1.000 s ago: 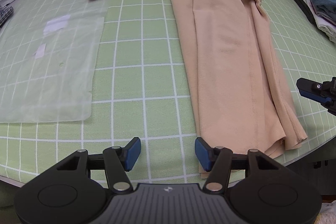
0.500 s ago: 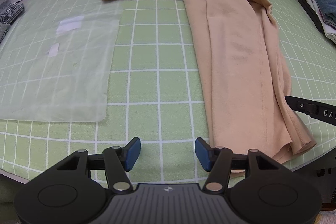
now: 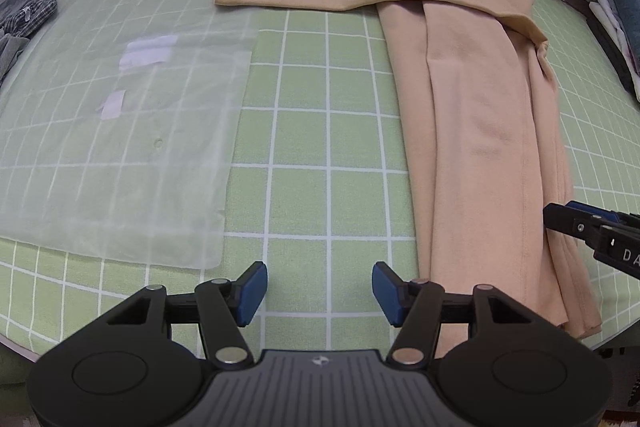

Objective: Fold clothes

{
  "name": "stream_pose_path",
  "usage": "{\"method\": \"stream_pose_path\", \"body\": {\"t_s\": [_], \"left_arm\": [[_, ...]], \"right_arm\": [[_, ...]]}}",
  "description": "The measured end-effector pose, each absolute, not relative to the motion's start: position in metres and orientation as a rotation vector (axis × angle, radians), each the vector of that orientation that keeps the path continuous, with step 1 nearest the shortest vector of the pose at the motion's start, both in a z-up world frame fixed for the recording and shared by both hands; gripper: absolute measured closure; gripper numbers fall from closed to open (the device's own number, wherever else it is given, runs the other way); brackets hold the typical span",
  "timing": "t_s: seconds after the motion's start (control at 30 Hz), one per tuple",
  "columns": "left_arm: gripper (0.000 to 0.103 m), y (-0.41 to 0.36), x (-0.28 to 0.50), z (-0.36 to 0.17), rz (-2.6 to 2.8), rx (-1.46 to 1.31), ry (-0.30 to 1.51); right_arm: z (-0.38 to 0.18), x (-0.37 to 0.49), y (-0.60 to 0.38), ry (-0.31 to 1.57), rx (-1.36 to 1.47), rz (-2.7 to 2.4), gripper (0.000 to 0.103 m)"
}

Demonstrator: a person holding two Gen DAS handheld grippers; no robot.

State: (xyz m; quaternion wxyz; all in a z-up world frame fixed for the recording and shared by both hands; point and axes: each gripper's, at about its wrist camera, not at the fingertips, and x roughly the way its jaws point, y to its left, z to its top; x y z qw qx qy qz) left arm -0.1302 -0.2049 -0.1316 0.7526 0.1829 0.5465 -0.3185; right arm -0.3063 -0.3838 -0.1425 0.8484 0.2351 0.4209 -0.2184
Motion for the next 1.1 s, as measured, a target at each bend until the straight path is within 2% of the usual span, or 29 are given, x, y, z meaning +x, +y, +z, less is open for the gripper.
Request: {"method": "stream_pose_path", "body": {"t_s": [0.13,0.2,0.5,0.63,0.77,0.93,1.03,1.1], "left_arm": [[0.041,-0.209,-0.102,-0.128,-0.648,0.337,1.185],[0.038,-0.210,-0.085,-0.125,-0.622,0.304,1.175],[0.038,-0.236,0.005,-0.121,-0.536,0.206,1.127],[0.030,-0.259,0.046,-0.130,-0.524,0.195,1.112],[0.030,-0.281,0.082,-0.141,-0.504,0.175,1.123],[0.024,-0.302,0.108,-0.144,-0.528,0.180,1.087],[0.024,-0.310,0.108,-0.148,-0.541,0.212,1.064],[0.026,-0.315,0.106,-0.149,-0.547,0.243,1.054]], "right_arm": [[-0.133,-0.300,-0.401,0.848,0.464,-0.523,0.063],[-0.129,-0.297,-0.410,0.829,0.448,-0.554,0.057],[-0.130,-0.250,-0.467,0.818,0.351,-0.664,0.047],[-0.140,-0.221,-0.488,0.852,0.274,-0.693,0.044],[-0.152,-0.189,-0.504,0.874,0.188,-0.741,0.044],[-0.156,-0.165,-0.516,0.862,0.096,-0.790,0.045],[-0.159,-0.157,-0.521,0.853,0.065,-0.802,0.049],[-0.161,-0.154,-0.526,0.851,0.083,-0.796,0.059]]}}
